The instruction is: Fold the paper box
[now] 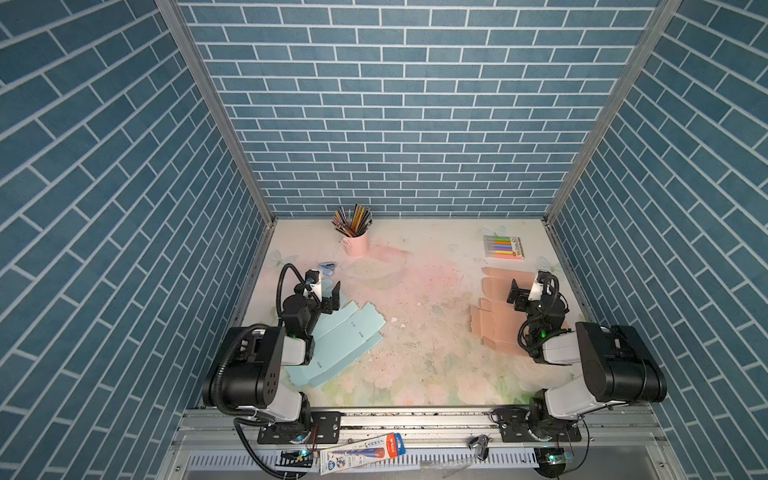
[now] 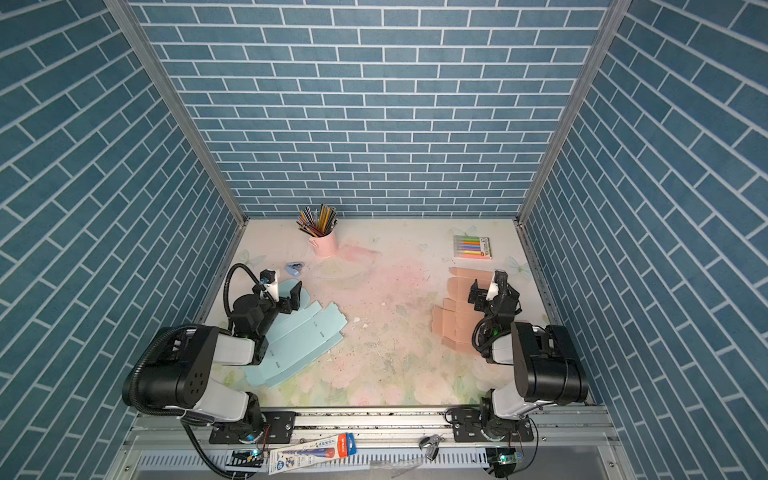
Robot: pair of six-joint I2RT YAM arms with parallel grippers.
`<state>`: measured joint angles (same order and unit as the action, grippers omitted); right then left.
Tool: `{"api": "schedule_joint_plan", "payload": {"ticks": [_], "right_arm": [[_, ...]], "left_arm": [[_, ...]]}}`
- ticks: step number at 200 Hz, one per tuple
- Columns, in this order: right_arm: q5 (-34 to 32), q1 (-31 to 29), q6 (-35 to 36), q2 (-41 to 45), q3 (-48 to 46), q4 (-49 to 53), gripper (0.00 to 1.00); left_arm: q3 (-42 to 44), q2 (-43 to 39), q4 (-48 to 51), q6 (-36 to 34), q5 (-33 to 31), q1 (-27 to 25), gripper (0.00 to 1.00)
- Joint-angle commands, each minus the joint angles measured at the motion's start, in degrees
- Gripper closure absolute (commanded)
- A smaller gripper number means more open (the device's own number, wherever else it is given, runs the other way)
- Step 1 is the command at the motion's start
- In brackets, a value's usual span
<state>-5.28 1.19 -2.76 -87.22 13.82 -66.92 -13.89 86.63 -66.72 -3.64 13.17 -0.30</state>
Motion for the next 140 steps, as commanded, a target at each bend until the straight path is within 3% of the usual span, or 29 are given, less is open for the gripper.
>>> {"api": "schedule_joint_plan", "payload": {"ticks": [1, 140], "right_arm": [[-0.8, 0.1, -1.0, 0.2, -0.4, -2.1, 0.02], [-0.8, 0.1, -1.0, 0.3, -0.4, -2.1, 0.02]], "left_arm": [[-0.3, -0.2, -1.2, -1.0, 0.8, 0.3, 0.12], [-0.3, -0.2, -1.3, -1.0, 0.9, 0.3, 0.12]]}}
